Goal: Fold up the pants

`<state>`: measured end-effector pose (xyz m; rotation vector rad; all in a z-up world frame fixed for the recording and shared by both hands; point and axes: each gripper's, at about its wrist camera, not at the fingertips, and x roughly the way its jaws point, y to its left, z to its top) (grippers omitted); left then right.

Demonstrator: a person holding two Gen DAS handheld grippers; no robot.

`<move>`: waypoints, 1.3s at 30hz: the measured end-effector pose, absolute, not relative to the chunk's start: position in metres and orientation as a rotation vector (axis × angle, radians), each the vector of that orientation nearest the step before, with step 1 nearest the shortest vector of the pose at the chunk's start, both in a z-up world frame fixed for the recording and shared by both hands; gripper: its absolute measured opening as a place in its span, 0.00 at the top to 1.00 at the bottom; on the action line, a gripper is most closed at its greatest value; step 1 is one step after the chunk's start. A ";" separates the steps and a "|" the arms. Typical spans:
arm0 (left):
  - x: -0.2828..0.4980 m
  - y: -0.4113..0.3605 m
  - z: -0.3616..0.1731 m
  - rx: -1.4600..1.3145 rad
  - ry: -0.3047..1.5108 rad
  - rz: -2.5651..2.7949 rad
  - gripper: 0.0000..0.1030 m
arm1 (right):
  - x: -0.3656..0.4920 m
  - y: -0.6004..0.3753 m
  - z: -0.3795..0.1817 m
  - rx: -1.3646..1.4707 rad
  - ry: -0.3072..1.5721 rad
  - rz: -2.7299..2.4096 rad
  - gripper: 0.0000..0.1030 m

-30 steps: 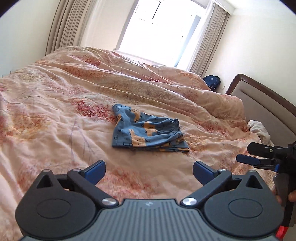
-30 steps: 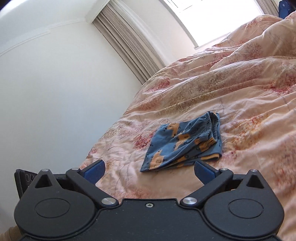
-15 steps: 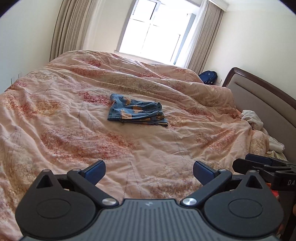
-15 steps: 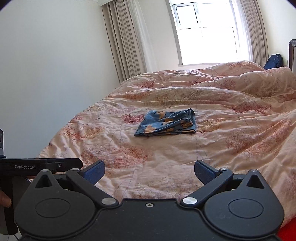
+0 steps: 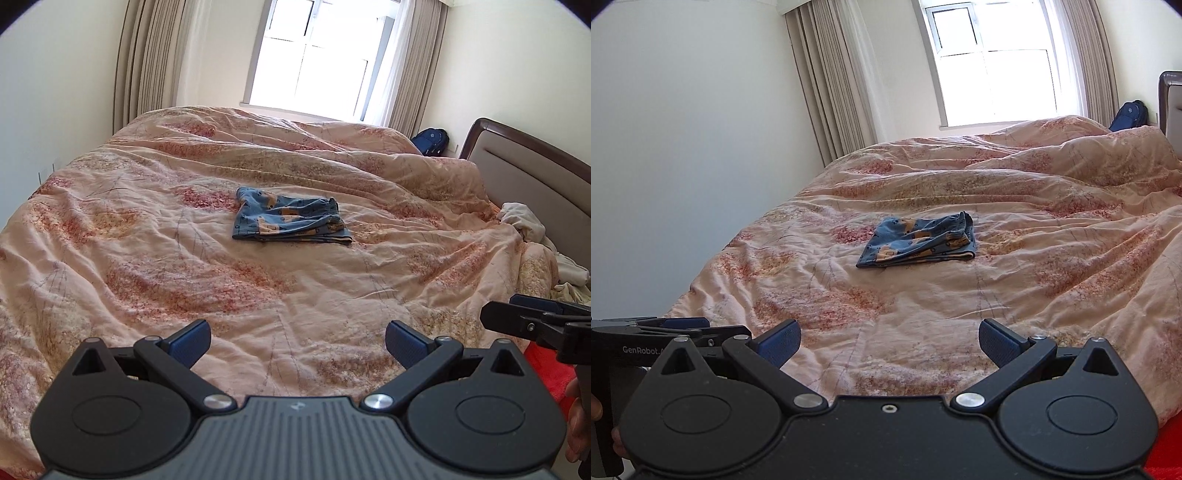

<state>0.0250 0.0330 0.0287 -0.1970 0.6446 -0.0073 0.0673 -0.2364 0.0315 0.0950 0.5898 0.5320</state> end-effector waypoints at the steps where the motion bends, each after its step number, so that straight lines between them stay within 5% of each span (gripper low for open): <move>1: 0.025 0.034 0.029 -0.200 0.644 -0.007 0.00 | 0.067 -0.236 0.032 0.093 0.589 0.536 0.01; 39: 0.023 0.036 0.034 -0.209 0.630 -0.029 0.00 | 0.059 -0.236 0.036 0.100 0.577 0.550 0.00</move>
